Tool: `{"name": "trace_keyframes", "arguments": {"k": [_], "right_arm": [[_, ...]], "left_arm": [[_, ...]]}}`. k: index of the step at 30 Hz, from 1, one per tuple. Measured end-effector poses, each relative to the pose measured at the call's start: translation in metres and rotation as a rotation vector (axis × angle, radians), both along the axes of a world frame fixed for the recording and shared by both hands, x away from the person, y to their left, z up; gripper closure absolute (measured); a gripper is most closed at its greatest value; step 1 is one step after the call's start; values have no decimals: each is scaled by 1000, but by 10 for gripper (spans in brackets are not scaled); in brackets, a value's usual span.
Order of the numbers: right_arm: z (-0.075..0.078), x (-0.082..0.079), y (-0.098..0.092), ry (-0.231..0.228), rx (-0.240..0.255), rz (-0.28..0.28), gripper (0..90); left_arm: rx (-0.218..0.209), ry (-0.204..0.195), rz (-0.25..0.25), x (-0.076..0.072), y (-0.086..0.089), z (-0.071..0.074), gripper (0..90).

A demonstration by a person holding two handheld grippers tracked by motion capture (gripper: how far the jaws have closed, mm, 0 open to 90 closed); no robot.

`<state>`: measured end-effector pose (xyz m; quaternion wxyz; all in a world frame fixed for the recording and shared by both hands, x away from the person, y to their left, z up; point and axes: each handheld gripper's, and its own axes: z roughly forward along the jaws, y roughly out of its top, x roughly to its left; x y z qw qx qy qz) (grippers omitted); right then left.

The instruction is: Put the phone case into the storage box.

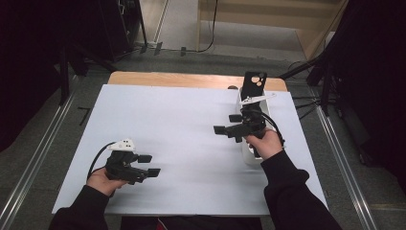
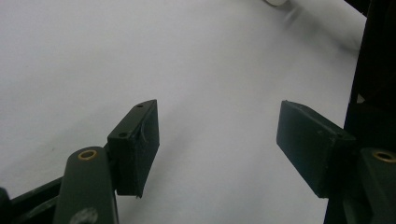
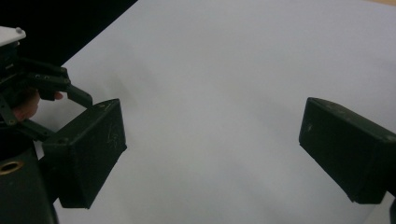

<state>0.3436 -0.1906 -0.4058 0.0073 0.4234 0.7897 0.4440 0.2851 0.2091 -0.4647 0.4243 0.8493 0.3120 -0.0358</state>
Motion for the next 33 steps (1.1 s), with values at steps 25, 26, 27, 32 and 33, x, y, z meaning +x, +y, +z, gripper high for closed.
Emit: {"name": "trace_keyframes", "arguments": {"k": [25,26,27,32,33], "right_arm": [[-22,-53,6,-27,-13,80,58],[-22,-53,6,-27,-13,80,58],[-23,-56,5,-24,-8,81,57],[-27,-63,4,-20,-5,85,58],[-28,-64,3,-21,-5,87,58]], "left_arm": [[-1,-1,-6,-2,-1,2,295],[-2,-2,-5,-3,-1,2,295],[2,-3,-5,-3,-1,3,295],[-1,-4,-8,-4,-1,3,295],[-3,-5,-7,-4,-1,3,295]]}}
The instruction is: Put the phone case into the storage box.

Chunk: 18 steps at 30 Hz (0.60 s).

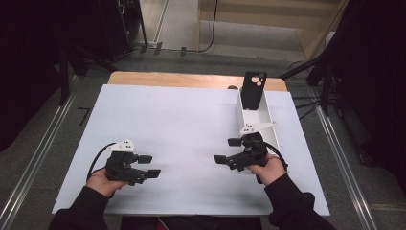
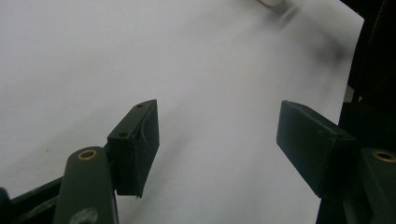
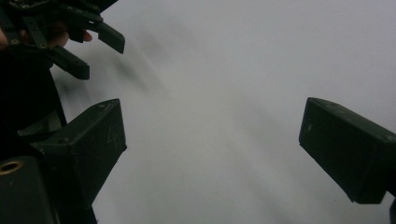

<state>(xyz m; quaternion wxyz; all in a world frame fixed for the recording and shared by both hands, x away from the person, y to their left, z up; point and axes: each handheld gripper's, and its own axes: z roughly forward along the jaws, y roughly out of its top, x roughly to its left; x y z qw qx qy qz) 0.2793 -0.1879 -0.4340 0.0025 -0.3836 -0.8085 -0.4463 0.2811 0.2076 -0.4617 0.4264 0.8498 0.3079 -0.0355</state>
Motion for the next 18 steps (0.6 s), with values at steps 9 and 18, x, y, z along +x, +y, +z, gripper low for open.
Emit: {"name": "trace_keyframes", "arguments": {"k": [9,18], "right_arm": [[-9,-11,-7,2,-20,4,180],[-18,-23,-16,-5,-36,4,189]], "left_arm": [[1,-1,-1,-2,1,0,295],[-3,6,5,-5,6,1,295]]}}
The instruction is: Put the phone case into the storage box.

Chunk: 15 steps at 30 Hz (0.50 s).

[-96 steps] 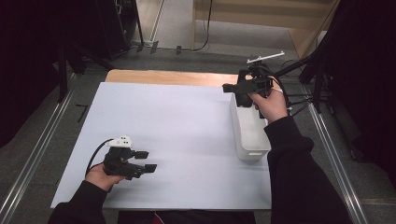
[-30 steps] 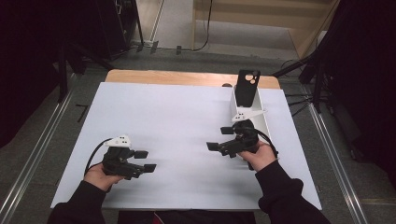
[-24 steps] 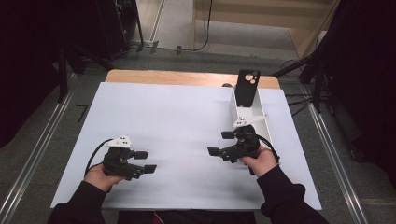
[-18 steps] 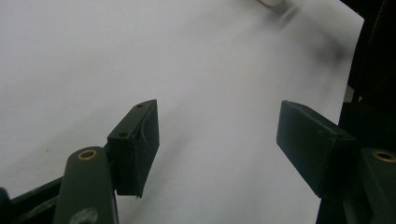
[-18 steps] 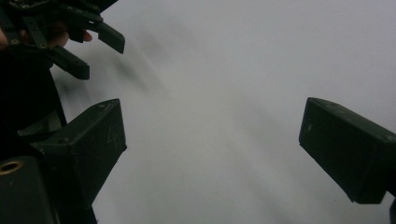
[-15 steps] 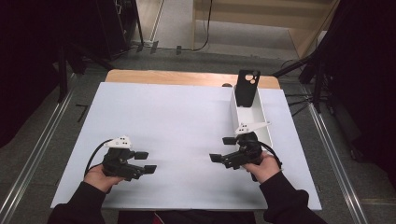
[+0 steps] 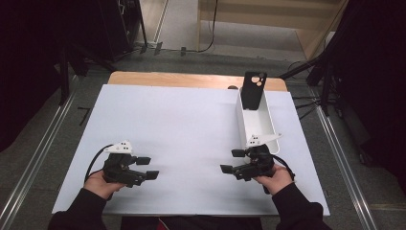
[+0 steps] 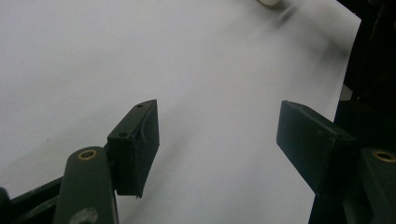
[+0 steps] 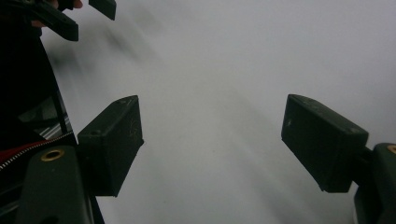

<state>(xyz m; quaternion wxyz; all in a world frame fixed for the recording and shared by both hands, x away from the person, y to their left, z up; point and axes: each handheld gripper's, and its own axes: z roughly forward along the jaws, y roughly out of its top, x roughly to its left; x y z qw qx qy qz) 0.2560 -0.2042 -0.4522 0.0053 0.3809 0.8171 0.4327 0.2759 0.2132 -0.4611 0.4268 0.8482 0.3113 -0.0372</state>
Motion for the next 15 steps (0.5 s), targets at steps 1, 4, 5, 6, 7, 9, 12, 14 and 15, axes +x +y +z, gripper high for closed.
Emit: {"name": "trace_keyframes", "arguments": {"k": [1,4,5,6,7,9,12,14,15], "right_arm": [[0,0,0,0,0,0,189],[-2,-3,-3,6,7,-4,189],[-3,-4,-4,-2,8,-4,190],[-3,-6,-6,-6,9,-3,190],[-3,-6,-6,-6,9,-3,190],[-4,-8,-8,-1,16,-2,190],[-7,-13,-10,3,2,1,190],[-8,-14,-11,5,-2,-1,190],[-9,-15,-12,9,-5,0,190]], "left_arm": [[5,1,2,-1,1,0,295],[1,-1,5,-1,4,0,295],[-3,-2,7,-2,5,0,295],[-2,-1,8,-2,6,0,295],[-2,-1,8,-2,6,0,295],[0,2,9,-2,6,1,295],[-2,1,9,-2,6,0,295],[4,2,9,-2,6,0,295],[4,3,9,-2,6,0,295]]}}
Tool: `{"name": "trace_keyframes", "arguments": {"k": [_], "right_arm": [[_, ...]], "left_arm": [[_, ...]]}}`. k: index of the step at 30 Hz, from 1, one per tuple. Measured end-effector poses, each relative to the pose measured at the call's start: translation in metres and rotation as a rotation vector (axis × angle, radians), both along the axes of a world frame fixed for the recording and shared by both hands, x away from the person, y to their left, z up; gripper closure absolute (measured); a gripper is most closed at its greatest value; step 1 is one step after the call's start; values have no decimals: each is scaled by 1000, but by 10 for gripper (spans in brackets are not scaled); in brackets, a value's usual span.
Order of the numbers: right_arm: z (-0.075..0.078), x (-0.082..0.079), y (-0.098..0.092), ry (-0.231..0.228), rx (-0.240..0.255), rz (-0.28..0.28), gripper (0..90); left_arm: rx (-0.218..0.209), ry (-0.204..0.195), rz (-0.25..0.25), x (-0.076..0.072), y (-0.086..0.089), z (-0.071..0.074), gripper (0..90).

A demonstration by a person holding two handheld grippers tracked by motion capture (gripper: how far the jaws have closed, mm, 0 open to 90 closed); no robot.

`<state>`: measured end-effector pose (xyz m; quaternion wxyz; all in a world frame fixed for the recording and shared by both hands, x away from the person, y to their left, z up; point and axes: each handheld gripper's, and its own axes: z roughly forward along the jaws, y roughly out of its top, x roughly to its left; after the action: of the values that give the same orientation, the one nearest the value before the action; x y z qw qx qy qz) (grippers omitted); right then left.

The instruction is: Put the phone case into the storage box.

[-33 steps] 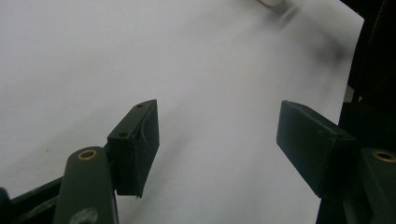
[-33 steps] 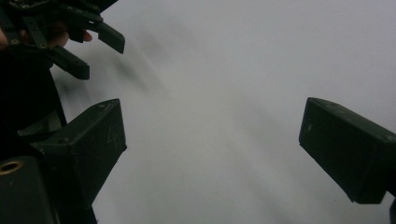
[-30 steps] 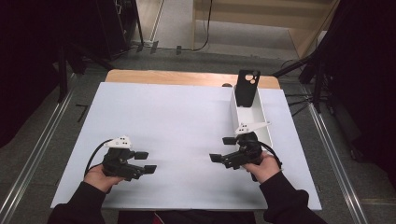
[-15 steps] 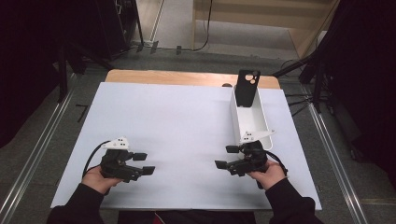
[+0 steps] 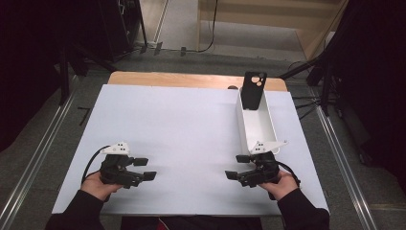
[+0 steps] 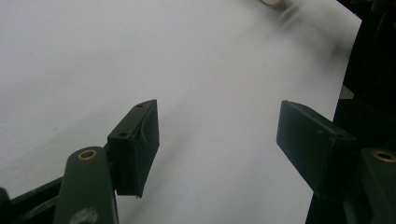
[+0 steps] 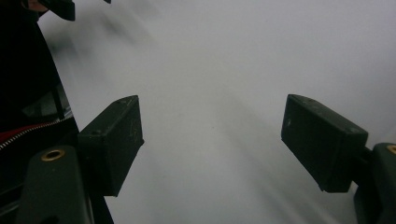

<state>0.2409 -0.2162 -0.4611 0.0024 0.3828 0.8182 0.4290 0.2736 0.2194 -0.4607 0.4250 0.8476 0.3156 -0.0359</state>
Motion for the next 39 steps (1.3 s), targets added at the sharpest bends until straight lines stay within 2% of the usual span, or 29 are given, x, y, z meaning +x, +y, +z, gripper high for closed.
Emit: {"name": "trace_keyframes", "arguments": {"k": [11,18,22,24,39], "right_arm": [[-10,-6,-11,7,-30,-13,190],[-14,-11,-21,6,-48,-41,190],[-15,-13,-28,-5,-41,-59,190],[-16,-14,-31,6,-43,-72,190],[-20,-11,-38,3,-61,-94,190]], "left_arm": [[-2,-1,2,0,0,0,295],[-4,0,2,0,0,0,295],[-5,-1,2,0,0,0,295],[-1,-4,2,0,1,0,295],[-2,-2,11,3,2,-3,295]]}}
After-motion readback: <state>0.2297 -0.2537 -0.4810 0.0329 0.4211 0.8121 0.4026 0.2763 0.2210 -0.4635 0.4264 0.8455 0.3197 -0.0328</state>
